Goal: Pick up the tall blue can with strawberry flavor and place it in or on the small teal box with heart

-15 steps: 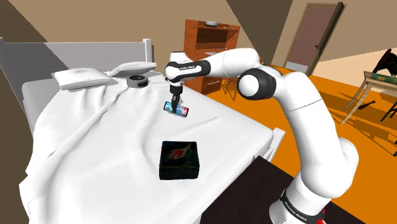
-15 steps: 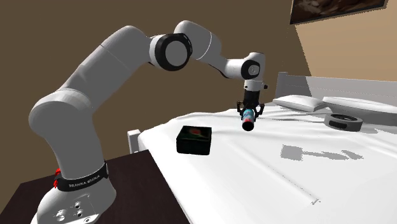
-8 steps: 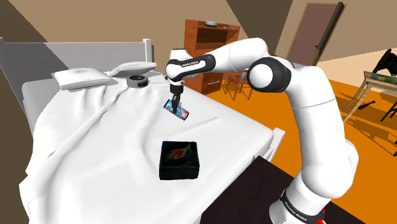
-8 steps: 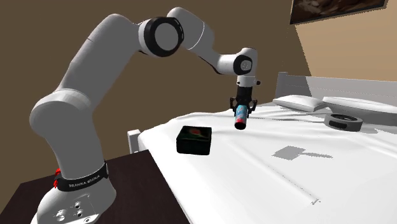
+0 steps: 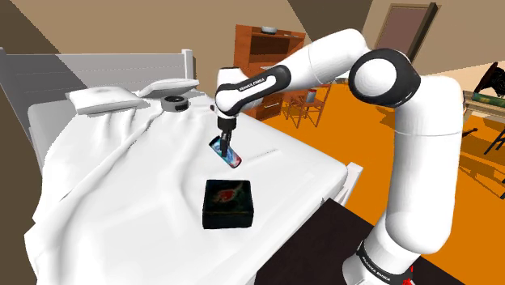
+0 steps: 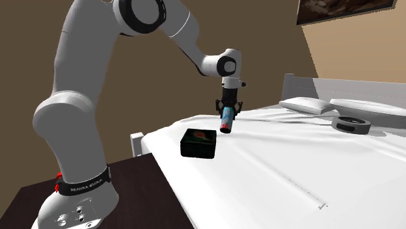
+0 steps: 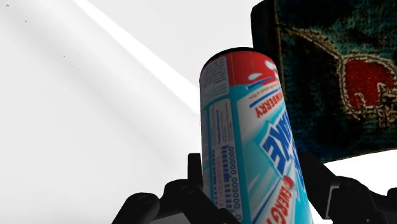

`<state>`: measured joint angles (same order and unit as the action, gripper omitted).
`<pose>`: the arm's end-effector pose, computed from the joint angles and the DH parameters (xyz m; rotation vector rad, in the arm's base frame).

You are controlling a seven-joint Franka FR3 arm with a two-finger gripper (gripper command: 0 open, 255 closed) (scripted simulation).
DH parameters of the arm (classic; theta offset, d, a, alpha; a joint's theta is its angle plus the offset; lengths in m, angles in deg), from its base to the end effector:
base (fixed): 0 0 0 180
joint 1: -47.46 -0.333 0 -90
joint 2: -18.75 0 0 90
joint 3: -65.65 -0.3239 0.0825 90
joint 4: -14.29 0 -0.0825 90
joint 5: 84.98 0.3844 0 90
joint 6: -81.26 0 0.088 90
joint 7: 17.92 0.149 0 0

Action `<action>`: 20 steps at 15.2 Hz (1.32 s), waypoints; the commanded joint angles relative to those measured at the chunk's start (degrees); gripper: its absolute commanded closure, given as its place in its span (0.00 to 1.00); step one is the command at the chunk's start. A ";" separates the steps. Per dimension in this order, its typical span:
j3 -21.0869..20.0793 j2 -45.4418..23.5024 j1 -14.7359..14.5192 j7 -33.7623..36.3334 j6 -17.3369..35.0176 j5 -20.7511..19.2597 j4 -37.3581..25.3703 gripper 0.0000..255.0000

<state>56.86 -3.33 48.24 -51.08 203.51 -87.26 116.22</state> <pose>0.6414 0.0814 0.3064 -2.9072 -1.1107 0.0310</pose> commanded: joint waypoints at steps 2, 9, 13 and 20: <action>-1.01 5.10 -1.20 2.24 2.87 0.52 7.84 1.00; -3.98 15.24 -4.44 7.69 7.03 2.35 21.90 1.00; -4.59 15.52 -5.18 9.01 9.80 2.38 24.91 1.00; -4.36 11.77 -5.38 9.75 14.85 1.18 26.31 1.00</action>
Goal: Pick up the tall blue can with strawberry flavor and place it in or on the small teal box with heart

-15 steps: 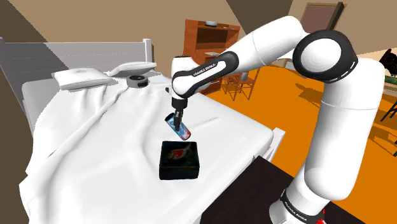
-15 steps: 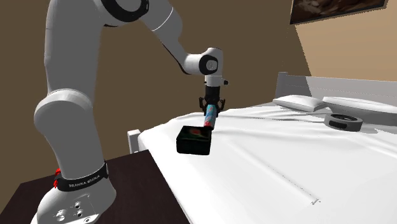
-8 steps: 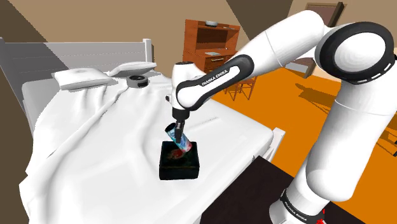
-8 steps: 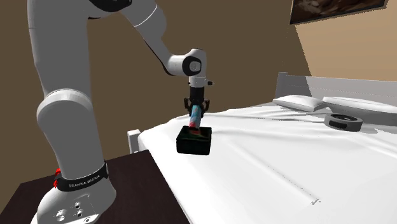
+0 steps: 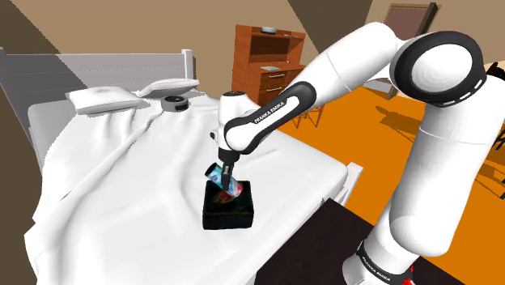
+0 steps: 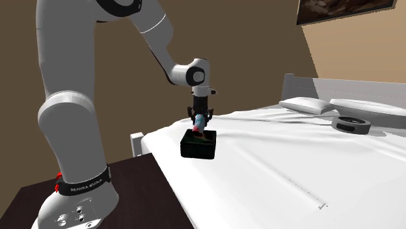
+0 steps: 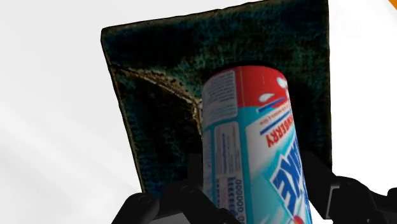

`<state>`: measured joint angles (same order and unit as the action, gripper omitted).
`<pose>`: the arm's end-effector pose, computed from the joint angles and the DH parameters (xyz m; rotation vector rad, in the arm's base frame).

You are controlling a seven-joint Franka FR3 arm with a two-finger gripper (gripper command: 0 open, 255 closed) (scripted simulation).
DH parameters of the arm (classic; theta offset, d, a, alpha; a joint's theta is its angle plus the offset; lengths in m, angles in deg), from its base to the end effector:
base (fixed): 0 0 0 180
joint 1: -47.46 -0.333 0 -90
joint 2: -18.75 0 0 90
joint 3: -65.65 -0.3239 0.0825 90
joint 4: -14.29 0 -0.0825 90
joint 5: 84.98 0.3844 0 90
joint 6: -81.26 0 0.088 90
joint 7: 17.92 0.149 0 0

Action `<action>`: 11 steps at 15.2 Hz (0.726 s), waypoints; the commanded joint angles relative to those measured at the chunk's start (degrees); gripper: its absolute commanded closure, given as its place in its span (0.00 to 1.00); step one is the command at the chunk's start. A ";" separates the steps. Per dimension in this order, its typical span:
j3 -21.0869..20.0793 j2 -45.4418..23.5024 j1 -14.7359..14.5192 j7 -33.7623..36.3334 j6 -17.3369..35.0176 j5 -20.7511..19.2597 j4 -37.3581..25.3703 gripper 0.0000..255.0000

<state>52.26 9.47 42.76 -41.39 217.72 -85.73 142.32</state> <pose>0.5141 0.1684 0.2648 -2.9065 -1.1142 0.0139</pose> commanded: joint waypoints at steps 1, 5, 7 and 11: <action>0.29 -1.62 0.07 0.18 1.36 -0.54 0.36 1.00; 0.48 -3.44 -0.07 0.57 3.51 -1.16 0.74 1.00; 0.47 -3.44 -0.06 0.57 3.51 -1.17 0.73 1.00; 0.46 -3.44 -0.05 0.58 3.51 -1.17 0.73 1.00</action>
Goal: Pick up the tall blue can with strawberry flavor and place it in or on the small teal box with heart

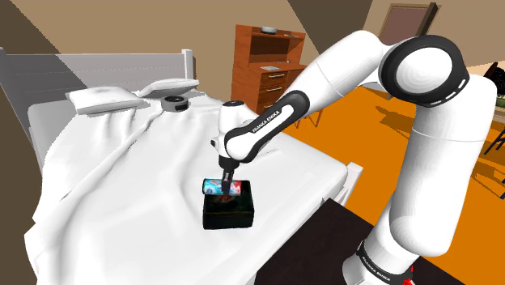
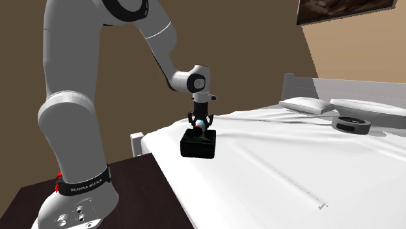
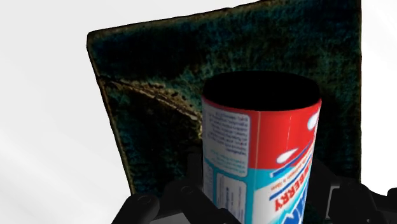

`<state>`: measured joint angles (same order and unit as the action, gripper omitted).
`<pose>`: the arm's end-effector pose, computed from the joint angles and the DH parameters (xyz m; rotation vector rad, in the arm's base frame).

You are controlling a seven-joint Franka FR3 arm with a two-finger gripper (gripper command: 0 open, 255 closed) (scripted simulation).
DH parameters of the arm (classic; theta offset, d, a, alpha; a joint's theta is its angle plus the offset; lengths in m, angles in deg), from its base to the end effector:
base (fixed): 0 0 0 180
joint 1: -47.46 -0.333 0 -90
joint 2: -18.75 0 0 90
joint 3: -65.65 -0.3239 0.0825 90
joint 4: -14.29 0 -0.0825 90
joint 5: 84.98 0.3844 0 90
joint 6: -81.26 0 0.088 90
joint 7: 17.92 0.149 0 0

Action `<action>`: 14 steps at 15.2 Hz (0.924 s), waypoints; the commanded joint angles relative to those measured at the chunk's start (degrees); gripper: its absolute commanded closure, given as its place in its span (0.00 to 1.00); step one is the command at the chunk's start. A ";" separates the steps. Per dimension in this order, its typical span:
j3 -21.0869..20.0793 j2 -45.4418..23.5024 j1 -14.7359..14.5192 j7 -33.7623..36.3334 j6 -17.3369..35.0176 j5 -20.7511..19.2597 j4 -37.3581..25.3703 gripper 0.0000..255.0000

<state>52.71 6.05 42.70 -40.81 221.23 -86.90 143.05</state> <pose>0.5145 0.1653 0.2334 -2.9078 -1.1103 0.0289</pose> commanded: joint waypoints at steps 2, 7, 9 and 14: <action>0.02 -0.03 0.01 0.00 0.00 -0.01 0.00 0.00; 0.01 -0.03 0.01 0.00 0.00 -0.01 0.00 0.00; -0.29 2.82 0.31 -0.68 -3.57 0.96 -0.78 0.00; -0.43 5.16 0.50 -1.21 -6.81 1.71 -1.76 0.00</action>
<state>52.29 11.06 43.18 -41.97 214.65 -85.24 141.34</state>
